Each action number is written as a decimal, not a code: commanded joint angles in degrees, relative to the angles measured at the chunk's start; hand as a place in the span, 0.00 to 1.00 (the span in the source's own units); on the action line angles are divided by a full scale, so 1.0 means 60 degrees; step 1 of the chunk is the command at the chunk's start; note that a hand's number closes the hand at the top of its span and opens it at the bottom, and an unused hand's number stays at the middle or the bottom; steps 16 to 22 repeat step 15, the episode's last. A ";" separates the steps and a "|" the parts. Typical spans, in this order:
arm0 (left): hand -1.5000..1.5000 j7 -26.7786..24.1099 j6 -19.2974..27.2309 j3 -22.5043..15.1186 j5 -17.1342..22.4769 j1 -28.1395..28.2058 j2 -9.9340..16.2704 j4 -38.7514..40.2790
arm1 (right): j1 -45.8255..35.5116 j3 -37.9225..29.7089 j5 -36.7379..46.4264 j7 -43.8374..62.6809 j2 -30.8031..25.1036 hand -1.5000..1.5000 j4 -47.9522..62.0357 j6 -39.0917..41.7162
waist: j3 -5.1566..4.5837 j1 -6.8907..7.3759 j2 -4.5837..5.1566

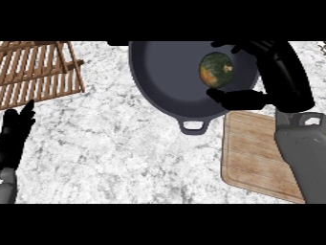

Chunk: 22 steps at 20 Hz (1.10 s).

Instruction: Pick the squash from the cutting board and place it in the pot

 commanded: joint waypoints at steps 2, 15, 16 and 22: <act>0.50 0.0245 -0.0119 0.0117 0.0005 -0.0498 0.0115 0.0351 | -0.0789 -0.0466 -0.1265 -0.1013 0.0891 0.00 0.1126 0.0009 | 0.0007 -0.0022 0.0016; 0.50 0.0299 -0.0078 0.0061 -0.0032 -0.0090 -0.0129 -0.0192 | -0.1367 -0.4311 -0.5477 -0.3226 0.0655 0.00 0.2926 0.0263 | 0.0011 -0.0013 0.0012; 0.50 0.0299 -0.0078 0.0061 -0.0032 -0.0090 -0.0129 -0.0192 | -0.1367 -0.4311 -0.5477 -0.3226 0.0655 0.00 0.2926 0.0263 | 0.0011 -0.0013 0.0012; 0.50 0.0299 -0.0078 0.0061 -0.0032 -0.0090 -0.0129 -0.0192 | -0.1367 -0.4311 -0.5477 -0.3226 0.0655 0.00 0.2926 0.0263 | 0.0011 -0.0013 0.0012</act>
